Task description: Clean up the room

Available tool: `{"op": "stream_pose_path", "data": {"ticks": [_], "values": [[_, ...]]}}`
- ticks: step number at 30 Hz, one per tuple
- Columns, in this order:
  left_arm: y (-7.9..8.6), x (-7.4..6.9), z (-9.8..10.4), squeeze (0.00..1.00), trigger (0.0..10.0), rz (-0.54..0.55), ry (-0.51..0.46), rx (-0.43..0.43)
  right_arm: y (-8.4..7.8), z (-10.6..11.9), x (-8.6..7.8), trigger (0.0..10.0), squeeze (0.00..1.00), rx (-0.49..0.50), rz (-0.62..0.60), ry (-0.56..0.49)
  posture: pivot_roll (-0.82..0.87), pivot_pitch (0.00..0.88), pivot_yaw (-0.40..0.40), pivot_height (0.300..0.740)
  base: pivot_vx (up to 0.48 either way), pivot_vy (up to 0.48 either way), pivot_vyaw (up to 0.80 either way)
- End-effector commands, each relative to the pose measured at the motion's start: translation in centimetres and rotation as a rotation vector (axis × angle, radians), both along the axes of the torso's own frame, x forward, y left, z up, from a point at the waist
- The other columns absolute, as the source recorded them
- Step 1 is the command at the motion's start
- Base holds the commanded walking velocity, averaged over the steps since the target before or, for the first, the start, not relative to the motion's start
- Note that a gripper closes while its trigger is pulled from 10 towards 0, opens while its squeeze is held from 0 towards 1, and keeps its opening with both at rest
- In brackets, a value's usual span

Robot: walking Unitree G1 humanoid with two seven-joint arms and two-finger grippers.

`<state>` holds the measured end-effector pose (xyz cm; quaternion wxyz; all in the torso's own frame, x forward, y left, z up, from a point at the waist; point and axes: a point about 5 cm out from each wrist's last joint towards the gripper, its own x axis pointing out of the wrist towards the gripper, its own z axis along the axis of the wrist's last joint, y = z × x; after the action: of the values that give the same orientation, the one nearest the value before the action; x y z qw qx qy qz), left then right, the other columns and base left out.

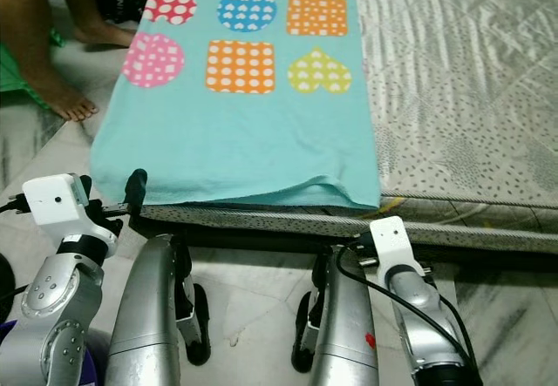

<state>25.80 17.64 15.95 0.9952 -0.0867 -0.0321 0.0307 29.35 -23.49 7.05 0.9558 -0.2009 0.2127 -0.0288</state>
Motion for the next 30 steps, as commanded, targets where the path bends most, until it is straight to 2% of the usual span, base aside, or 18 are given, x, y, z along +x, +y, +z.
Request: {"op": "stream_pose_path", "data": {"ticks": [1,2,3,6,7,8,10,11,12,13,14,17,19,26,30], "values": [[0.3,-0.1,-0.7,0.00,10.0,0.003,0.029,0.006,-1.0,0.9,0.1,10.0,1.00,-0.015,-0.040,-0.033,0.12,0.324,-0.013,0.530,0.000,0.000,0.00],[0.3,-0.1,-0.7,0.00,10.0,0.004,0.028,0.006,-1.3,1.6,0.4,10.0,1.00,-0.010,-0.051,-0.063,0.12,0.322,-0.012,0.530,0.000,0.000,0.00],[0.3,-0.1,-0.7,0.00,10.0,0.004,0.028,0.006,-0.9,3.9,1.0,10.0,1.00,0.060,-0.055,-0.171,0.12,0.323,-0.012,0.530,0.000,0.000,0.00],[0.3,-0.1,-0.7,0.00,10.0,0.005,0.026,0.005,0.3,6.0,1.2,10.0,1.00,0.153,0.002,-0.277,0.11,0.322,-0.012,0.530,0.000,0.000,0.00],[0.4,-0.1,-0.7,0.00,10.0,0.004,0.025,0.003,1.5,7.0,1.0,10.0,1.00,0.253,0.058,-0.325,0.11,0.321,-0.010,0.530,0.000,0.000,0.00],[0.4,-0.1,-0.7,0.00,10.0,0.004,0.025,0.003,1.5,7.0,1.0,10.0,1.00,0.253,0.058,-0.325,0.11,0.321,-0.010,0.530,0.000,0.000,0.00],[0.3,0.0,-0.7,0.00,10.0,0.001,0.025,-0.001,2.3,7.4,0.6,10.0,1.00,0.352,0.099,-0.353,0.10,0.319,-0.011,0.530,0.000,0.000,0.00],[0.3,0.0,-0.7,0.00,10.0,-0.002,0.025,-0.004,2.7,7.4,0.4,10.0,1.00,0.394,0.118,-0.353,0.10,0.319,-0.010,0.530,0.000,0.000,0.00],[0.3,0.0,-0.7,0.00,10.0,-0.002,0.025,-0.004,2.7,7.4,0.4,10.0,1.00,0.394,0.118,-0.353,0.10,0.319,-0.010,0.530,0.000,0.000,0.00],[0.1,0.1,-0.7,0.00,10.0,-0.006,0.026,-0.006,3.5,7.0,0.0,10.0,1.00,0.459,0.150,-0.330,0.10,0.319,-0.009,0.530,0.000,0.000,0.00],[0.1,0.1,-0.7,0.00,10.0,-0.006,0.026,-0.006,3.5,7.0,0.0,10.0,1.00,0.459,0.150,-0.330,0.10,0.319,-0.009,0.530,0.000,0.000,0.00],[-0.1,0.1,-0.7,0.00,10.0,-0.014,0.027,-0.008,5.2,5.5,-0.7,10.0,1.00,0.534,0.222,-0.227,0.10,0.319,-0.006,0.530,0.000,0.000,0.00],[-0.1,0.1,-0.7,0.00,10.0,-0.015,0.026,-0.009,5.4,5.5,-0.8,10.0,1.00,0.546,0.233,-0.219,0.10,0.319,-0.006,0.530,0.000,0.000,0.00],[0.2,0.0,-0.6,0.00,10.0,-0.014,0.026,-0.003,8.5,5.6,-1.1,10.0,1.00,0.622,0.381,-0.146,0.12,0.324,-0.002,0.530,0.000,0.000,0.00],[0.0,0.0,-0.6,0.00,10.0,-0.017,0.026,-0.006,9.3,6.3,-0.6,10.0,1.00,0.645,0.409,-0.175,0.12,0.324,-0.001,0.530,0.000,0.000,0.00]]}}
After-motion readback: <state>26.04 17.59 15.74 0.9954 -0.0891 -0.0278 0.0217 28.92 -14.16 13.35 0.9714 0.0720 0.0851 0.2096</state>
